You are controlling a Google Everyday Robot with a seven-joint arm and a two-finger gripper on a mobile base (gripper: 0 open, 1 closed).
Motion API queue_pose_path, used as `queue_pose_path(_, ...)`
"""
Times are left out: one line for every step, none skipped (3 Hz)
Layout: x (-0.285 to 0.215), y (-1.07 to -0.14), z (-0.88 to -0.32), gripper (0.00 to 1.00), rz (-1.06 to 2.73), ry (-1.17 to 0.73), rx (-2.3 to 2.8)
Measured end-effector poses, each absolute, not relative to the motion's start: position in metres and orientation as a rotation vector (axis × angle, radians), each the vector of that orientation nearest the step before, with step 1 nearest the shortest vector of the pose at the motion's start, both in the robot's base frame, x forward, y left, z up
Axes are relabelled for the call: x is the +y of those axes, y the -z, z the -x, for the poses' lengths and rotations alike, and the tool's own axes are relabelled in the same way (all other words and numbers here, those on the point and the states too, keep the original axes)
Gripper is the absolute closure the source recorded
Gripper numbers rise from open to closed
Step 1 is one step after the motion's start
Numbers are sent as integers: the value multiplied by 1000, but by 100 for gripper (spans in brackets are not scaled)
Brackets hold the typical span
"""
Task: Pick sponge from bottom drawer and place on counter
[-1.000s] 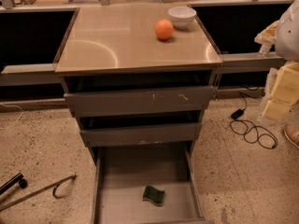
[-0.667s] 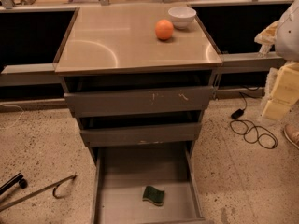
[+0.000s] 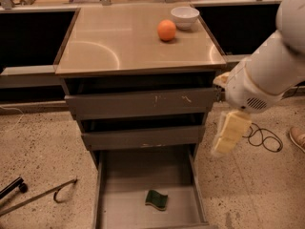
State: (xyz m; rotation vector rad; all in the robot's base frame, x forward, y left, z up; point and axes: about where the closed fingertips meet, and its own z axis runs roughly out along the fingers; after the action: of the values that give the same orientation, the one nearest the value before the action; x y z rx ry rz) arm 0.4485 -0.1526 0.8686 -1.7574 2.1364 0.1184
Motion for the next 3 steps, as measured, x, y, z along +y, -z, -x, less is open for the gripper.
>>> queue_pose_path(-113,-793,-456,0,1768,-185,2138)
queue_pose_path(-92,-723,-466,0,1706,-200,2219)
queue_pose_path(-92,-723,-468,0,1660,-198,2239)
